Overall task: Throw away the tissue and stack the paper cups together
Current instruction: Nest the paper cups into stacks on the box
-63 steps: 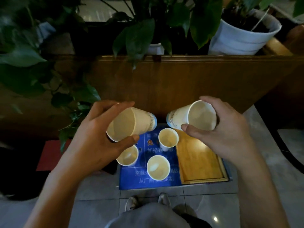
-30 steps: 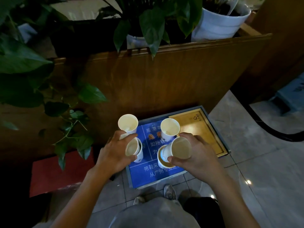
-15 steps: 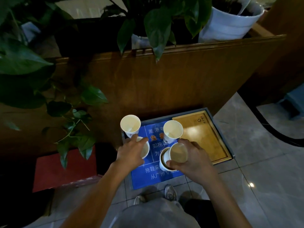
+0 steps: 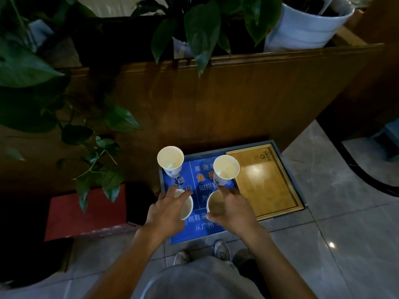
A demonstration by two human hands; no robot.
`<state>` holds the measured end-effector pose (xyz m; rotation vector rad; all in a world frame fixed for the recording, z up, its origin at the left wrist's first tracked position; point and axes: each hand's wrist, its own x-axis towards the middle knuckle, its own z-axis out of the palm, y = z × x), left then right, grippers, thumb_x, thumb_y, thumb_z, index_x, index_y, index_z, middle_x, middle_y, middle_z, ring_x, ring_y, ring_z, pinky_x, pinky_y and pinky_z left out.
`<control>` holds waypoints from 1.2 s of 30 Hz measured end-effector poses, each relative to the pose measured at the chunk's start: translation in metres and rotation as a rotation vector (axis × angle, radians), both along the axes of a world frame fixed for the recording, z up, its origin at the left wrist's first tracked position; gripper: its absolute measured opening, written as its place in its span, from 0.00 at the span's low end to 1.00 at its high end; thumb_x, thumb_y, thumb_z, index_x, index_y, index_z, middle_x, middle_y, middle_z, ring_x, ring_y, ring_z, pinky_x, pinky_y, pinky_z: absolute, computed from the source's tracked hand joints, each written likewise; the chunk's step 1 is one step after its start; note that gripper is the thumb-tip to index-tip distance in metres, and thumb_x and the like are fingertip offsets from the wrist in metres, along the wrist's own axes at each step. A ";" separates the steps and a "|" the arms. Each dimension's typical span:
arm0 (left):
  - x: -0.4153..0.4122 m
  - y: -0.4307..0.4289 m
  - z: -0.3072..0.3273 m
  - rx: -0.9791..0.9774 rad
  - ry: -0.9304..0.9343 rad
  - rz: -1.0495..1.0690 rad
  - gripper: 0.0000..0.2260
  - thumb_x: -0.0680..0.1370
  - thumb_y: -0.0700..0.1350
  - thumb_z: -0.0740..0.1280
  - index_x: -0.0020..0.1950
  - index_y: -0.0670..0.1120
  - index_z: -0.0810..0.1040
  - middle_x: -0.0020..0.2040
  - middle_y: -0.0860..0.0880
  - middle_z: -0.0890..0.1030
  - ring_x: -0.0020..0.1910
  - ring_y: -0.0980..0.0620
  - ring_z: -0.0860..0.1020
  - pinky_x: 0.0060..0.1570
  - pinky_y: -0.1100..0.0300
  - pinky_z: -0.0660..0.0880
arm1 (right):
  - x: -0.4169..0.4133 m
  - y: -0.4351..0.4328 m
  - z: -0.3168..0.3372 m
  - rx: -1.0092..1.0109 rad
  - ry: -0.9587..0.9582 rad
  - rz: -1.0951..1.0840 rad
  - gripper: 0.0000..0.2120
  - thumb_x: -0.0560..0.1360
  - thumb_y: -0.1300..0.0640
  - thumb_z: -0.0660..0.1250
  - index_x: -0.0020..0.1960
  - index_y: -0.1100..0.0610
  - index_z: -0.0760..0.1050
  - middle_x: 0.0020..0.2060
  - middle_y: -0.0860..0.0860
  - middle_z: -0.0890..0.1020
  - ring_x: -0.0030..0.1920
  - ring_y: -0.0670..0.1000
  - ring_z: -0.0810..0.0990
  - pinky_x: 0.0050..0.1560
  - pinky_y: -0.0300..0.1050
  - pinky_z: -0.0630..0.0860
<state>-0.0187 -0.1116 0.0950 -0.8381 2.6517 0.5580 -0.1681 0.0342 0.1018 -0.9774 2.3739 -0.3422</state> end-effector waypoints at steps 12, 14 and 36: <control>-0.005 0.010 0.008 0.002 -0.026 0.078 0.41 0.67 0.50 0.76 0.74 0.62 0.56 0.72 0.50 0.62 0.67 0.43 0.68 0.56 0.46 0.77 | -0.001 -0.005 -0.017 0.085 -0.005 0.096 0.52 0.60 0.42 0.78 0.77 0.48 0.56 0.70 0.54 0.68 0.67 0.60 0.72 0.61 0.53 0.75; -0.005 0.010 0.007 0.009 -0.022 0.102 0.41 0.66 0.51 0.76 0.73 0.62 0.56 0.71 0.50 0.62 0.66 0.42 0.68 0.56 0.46 0.77 | -0.002 -0.005 -0.017 0.110 -0.013 0.158 0.51 0.60 0.45 0.79 0.76 0.47 0.56 0.71 0.54 0.67 0.67 0.61 0.70 0.61 0.54 0.75; -0.011 0.007 0.102 0.065 0.222 0.182 0.35 0.64 0.61 0.72 0.66 0.68 0.59 0.67 0.53 0.66 0.60 0.49 0.74 0.50 0.51 0.78 | -0.102 0.013 0.105 -0.178 -0.055 0.251 0.40 0.55 0.33 0.75 0.63 0.38 0.65 0.54 0.40 0.78 0.52 0.45 0.77 0.47 0.45 0.76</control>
